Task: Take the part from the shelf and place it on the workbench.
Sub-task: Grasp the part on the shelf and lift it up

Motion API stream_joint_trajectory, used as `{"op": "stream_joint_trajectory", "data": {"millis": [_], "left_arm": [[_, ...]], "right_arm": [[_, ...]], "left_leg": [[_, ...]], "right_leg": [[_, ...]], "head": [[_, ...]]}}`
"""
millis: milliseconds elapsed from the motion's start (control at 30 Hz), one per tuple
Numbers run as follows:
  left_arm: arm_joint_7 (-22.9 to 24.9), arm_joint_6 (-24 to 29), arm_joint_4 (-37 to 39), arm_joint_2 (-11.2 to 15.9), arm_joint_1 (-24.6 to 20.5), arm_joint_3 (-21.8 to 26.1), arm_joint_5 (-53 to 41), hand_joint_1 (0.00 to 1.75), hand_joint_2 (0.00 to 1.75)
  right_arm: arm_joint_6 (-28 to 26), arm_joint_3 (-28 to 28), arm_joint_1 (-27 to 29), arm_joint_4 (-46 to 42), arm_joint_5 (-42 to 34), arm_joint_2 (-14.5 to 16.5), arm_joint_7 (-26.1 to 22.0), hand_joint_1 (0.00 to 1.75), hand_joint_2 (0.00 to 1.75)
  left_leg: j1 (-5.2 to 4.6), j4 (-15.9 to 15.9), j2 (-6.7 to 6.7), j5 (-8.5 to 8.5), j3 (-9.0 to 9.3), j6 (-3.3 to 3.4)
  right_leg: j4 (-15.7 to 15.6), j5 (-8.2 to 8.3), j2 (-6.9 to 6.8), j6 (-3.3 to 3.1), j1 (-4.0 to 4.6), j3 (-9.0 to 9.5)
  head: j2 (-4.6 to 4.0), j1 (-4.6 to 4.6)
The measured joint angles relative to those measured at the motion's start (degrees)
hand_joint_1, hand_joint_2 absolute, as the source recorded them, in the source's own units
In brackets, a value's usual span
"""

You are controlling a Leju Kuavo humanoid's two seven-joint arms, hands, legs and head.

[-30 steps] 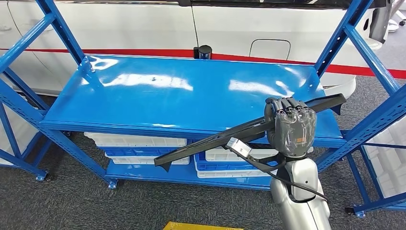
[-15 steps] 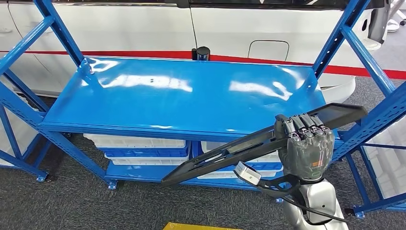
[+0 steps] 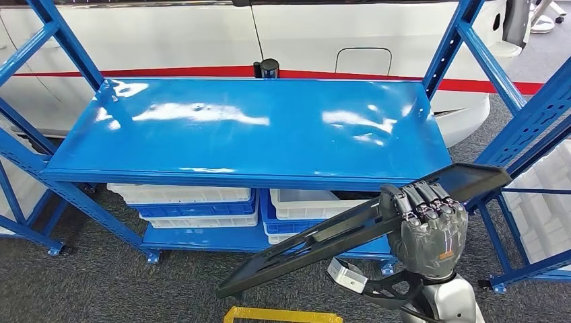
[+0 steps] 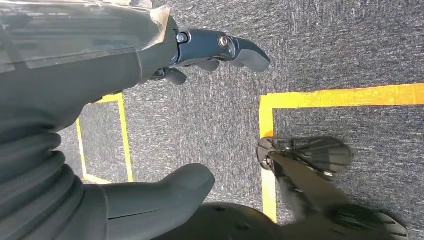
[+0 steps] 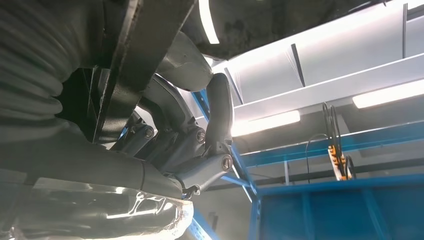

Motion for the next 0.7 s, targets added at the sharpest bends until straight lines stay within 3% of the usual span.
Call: {"op": "stream_joint_trajectory", "data": {"millis": [67,167,233,300,333,367,400,467,533,567,633,700], "left_arm": [[-0.01,0.2,0.0,-0.05,-0.15,0.08,0.04,0.0,1.75],[-0.01,0.47,0.0,-0.14,-0.15,0.11,0.27,0.0,1.75],[0.0,0.62,0.0,-0.22,-0.13,0.21,0.43,0.0,1.75],[0.0,0.68,0.0,-0.27,-0.12,0.4,0.59,0.0,1.75],[0.0,0.72,0.0,-0.3,-0.1,0.5,0.7,0.0,1.75],[-0.01,0.75,0.0,-0.34,-0.09,0.59,0.83,0.0,1.75],[-0.04,0.77,0.0,-0.4,-0.08,0.67,0.95,0.0,1.75],[-0.13,0.79,0.0,-0.55,-0.08,0.84,1.12,0.0,1.75],[-0.2,0.81,0.0,-0.69,-0.09,0.97,1.37,0.0,1.75],[-0.21,0.85,0.0,-0.73,-0.1,1.0,1.52,0.0,1.75],[-0.22,1.0,0.0,-0.77,-0.09,1.05,1.85,0.0,1.75],[-0.22,1.25,0.04,-0.73,-0.06,1.09,2.14,0.0,1.75]], "right_arm": [[0.0,0.02,0.0,-0.03,-0.43,0.01,-0.4,1.75,1.75],[0.0,0.14,0.19,-0.04,-0.6,0.13,-0.81,1.75,1.75],[0.0,0.27,0.33,-0.02,-0.59,0.16,-1.0,1.75,1.75],[0.0,0.46,0.36,0.02,-0.57,0.18,-1.11,1.75,1.75],[0.0,0.57,0.37,0.07,-0.57,0.19,-1.13,1.75,1.75],[0.0,0.67,0.38,0.11,-0.58,0.19,-1.14,1.75,1.75],[0.0,0.75,0.38,0.16,-0.61,0.18,-1.14,1.75,1.75],[0.0,0.92,0.35,0.21,-0.74,0.19,-1.14,1.75,1.75],[0.0,1.05,0.3,0.22,-0.91,0.19,-1.14,1.75,1.75],[0.0,1.1,0.3,0.24,-1.08,0.18,-1.14,1.75,1.75],[0.0,1.16,0.3,0.41,-1.73,0.11,-1.14,1.75,1.75],[0.0,1.22,0.04,0.75,-2.64,0.05,-1.17,1.75,1.75]], "left_leg": [[-0.54,-3.3,-0.04,0.91,1.44,0.43],[-0.96,-3.82,0.12,2.68,0.57,1.37],[-0.77,-4.45,0.43,4.46,-0.39,2.15],[-0.88,-4.5,0.73,5.67,-1.79,2.68],[-1.02,-4.47,0.85,6.17,-2.47,2.77],[-1.17,-4.42,0.95,6.69,-3.11,2.82],[-1.32,-4.36,1.01,7.17,-3.68,2.8],[-1.54,-4.14,1.05,7.99,-4.57,2.63],[-1.78,-3.74,1.06,8.63,-5.43,2.22],[-1.84,-3.59,1.07,8.95,-5.74,1.95],[-1.79,-3.54,1.08,9.7,-6.09,1.28],[-1.54,-2.81,0.72,8.83,-6.56,0.53]], "right_leg": [[-0.25,0.68,0.04,0.63,-0.04,-0.05],[-0.94,1.59,0.0,1.83,-0.26,-0.14],[1.54,-1.2,-0.06,1.43,-0.14,-1.35],[8.38,-6.51,-0.1,0.61,-0.05,-3.3],[11.95,-8.34,-0.1,0.58,-0.03,-3.92],[14.32,-9.17,-0.1,0.82,-0.01,-3.85],[14.66,-9.01,-0.11,1.2,0.01,-2.77],[8.83,-7.18,-0.17,1.75,0.12,2.55],[0.69,-6.58,-0.29,1.44,0.54,8.32],[-1.63,-6.74,-0.33,1.17,0.74,9.71],[-2.94,-6.72,-0.35,0.56,0.9,9.75],[-3.27,-5.88,-0.49,-0.38,0.51,9.0]], "head": [[0.0,0.08],[0.0,0.09],[0.0,0.35],[0.0,0.77],[0.0,0.9],[0.0,0.93],[0.0,0.97],[0.0,1.01],[0.0,0.98],[0.0,0.98],[0.0,0.91],[0.0,0.95]]}}
